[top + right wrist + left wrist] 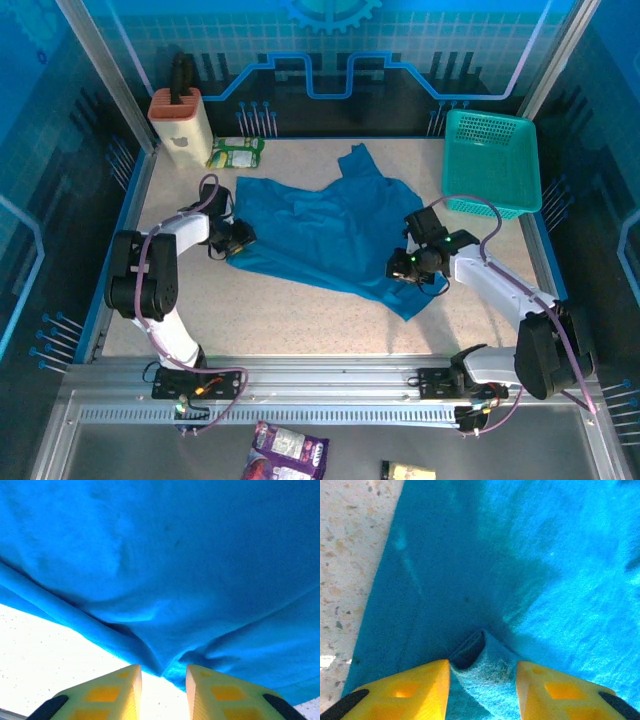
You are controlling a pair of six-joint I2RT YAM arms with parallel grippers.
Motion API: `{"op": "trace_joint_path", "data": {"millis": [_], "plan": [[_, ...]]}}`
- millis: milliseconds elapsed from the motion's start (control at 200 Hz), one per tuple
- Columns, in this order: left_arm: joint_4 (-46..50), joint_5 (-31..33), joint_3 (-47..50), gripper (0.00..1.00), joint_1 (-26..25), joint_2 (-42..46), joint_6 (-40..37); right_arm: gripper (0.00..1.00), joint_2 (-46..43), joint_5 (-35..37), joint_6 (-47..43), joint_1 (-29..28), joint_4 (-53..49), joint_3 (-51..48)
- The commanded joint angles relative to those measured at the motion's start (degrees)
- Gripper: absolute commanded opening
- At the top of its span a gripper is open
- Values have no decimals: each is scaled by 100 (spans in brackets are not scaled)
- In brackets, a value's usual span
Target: Fold the inside-out t-shirt
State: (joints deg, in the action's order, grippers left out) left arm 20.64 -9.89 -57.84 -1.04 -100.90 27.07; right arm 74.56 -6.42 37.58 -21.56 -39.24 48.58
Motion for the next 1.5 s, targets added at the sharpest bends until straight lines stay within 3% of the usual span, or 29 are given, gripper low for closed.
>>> {"op": "trace_joint_path", "data": {"millis": [0, 220, 375, 670, 886, 1116, 1311, 1496], "plan": [[77, 199, -31, 43, -3, 143, 11, 31, -101, 17, 135, 66, -137, -94], [15, 48, -166, 48, -9, -20, 48, 31, -23, -37, 135, 66, -98, -45], [-113, -39, -248, 38, -3, 64, 114, 31, -74, 24, 109, 65, -175, 20], [-23, -128, -399, 32, -10, 186, 105, 31, -144, 25, 142, 67, -206, -44], [-114, -234, -368, 20, -59, 138, 144, 31, -156, 40, 135, 73, -206, -33], [-61, -282, -368, 29, -98, -140, 89, 32, -19, 236, 283, 73, -371, -150], [-60, -215, -298, 4, -98, -55, 2, 32, 163, 504, 450, -10, -774, -387], [15, -129, -332, 0, -98, 92, -40, 33, 18, 726, 749, -217, -867, -845]]}}
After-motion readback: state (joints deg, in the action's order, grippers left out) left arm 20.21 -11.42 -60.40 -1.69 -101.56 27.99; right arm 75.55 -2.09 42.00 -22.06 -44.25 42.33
